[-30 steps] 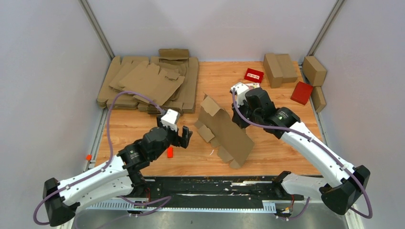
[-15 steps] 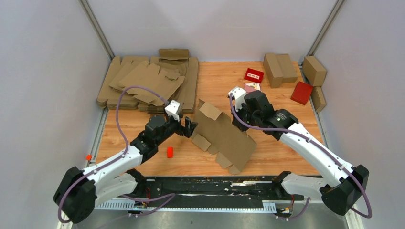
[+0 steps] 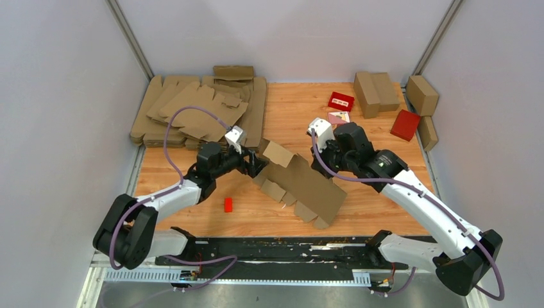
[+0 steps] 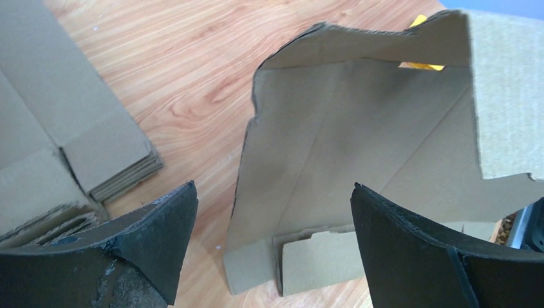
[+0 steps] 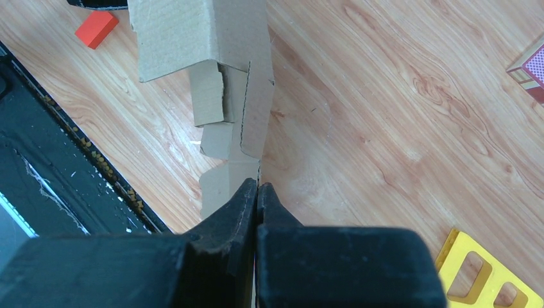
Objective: Fold the paper box
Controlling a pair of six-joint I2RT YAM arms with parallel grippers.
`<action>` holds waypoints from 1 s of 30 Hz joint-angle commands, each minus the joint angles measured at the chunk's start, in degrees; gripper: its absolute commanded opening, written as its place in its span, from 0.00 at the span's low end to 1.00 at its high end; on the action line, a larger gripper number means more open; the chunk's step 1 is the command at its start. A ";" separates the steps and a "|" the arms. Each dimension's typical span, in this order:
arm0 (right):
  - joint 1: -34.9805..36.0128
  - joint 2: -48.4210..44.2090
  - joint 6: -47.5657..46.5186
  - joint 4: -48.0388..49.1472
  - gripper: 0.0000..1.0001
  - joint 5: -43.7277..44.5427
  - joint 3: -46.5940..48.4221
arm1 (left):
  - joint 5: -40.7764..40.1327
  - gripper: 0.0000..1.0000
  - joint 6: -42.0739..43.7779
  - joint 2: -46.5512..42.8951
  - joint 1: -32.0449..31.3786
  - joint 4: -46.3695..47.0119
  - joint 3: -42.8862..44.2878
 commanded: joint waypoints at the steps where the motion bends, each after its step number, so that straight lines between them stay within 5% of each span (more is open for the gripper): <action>1: 0.25 0.19 -1.65 2.24 0.00 -1.22 1.35 | 4.68 0.96 1.07 1.72 0.24 6.41 2.68; 14: 0.24 3.43 -1.46 3.37 0.00 -2.54 3.31 | 2.72 0.89 2.11 5.85 0.50 7.98 2.82; 23: 0.25 2.85 -1.65 4.37 0.00 0.21 2.87 | 7.15 0.65 0.77 5.55 0.51 8.23 2.59; 30: 0.26 2.56 -1.70 5.57 0.00 1.57 2.65 | 8.97 0.28 -0.06 3.20 0.51 8.22 0.50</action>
